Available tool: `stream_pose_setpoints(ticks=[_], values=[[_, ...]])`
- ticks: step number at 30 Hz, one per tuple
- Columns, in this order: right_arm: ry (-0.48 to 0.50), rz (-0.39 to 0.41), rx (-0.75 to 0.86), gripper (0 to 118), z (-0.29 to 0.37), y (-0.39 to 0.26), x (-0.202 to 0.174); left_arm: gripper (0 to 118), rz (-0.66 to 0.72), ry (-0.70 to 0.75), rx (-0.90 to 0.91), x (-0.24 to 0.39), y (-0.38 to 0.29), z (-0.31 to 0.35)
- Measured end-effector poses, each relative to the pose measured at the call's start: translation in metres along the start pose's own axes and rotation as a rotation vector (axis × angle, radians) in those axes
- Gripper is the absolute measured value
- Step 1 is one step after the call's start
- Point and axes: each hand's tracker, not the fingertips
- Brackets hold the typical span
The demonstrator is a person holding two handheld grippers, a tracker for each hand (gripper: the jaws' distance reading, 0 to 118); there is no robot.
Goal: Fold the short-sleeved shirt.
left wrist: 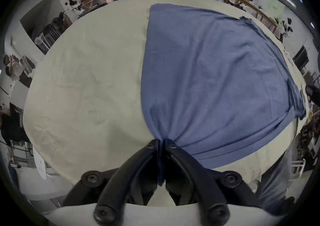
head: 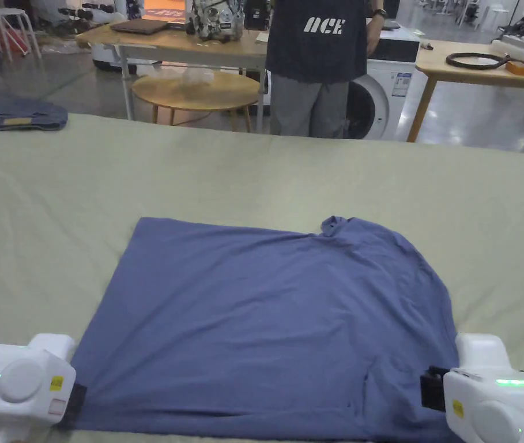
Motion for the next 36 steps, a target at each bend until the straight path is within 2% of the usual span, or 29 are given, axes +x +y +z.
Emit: stream_pose_setpoints(ticks=[2, 5, 8, 11, 13, 15, 16, 18, 19, 20, 28, 36], values=[[-0.009, -0.028, -0.064, 59, -0.005, -0.005, 0.01, 0, 0.011, -0.006, 0.003, -0.002, 0.001, 0.0], [-0.04, -0.042, -0.147, 71, -0.012, -0.013, 0.019, 0, 0.013, -0.006, 0.006, -0.001, 0.002, 0.001], [-0.043, -0.047, -0.211, 71, -0.026, -0.022, 0.022, 0, 0.016, -0.005, 0.008, -0.001, 0.001, 0.002], [0.012, -0.063, -0.286, 70, -0.041, -0.032, 0.021, 0, 0.024, -0.009, 0.01, -0.002, 0.0, 0.002], [0.036, -0.087, -0.269, 62, -0.043, -0.038, 0.02, 0, 0.033, -0.017, 0.013, -0.005, 0.001, 0.001], [0.09, -0.099, -0.24, 58, -0.039, -0.039, 0.019, 0, 0.042, -0.024, 0.017, -0.007, -0.001, 0.003], [0.108, -0.102, -0.244, 48, -0.039, -0.039, 0.019, 0, 0.043, -0.027, 0.019, -0.008, -0.002, 0.004], [0.082, -0.069, -0.237, 15, -0.035, -0.037, 0.015, 0, 0.047, -0.032, 0.034, -0.008, 0.0, 0.007], [0.091, -0.078, -0.227, 8, -0.033, -0.038, 0.017, 0, 0.054, -0.038, 0.047, -0.009, -0.001, 0.01], [0.103, -0.1, -0.213, 7, -0.028, -0.038, 0.021, 0, 0.06, -0.047, 0.064, -0.011, 0.0, 0.014], [0.144, -0.113, -0.074, 6, 0.008, 0.006, 0.037, 0, 0.097, -0.099, 0.206, -0.02, 0.037, 0.046], [0.152, -0.135, 0.007, 6, -0.003, 0.073, 0.036, 0, 0.118, -0.115, 0.31, -0.032, 0.101, 0.04]])
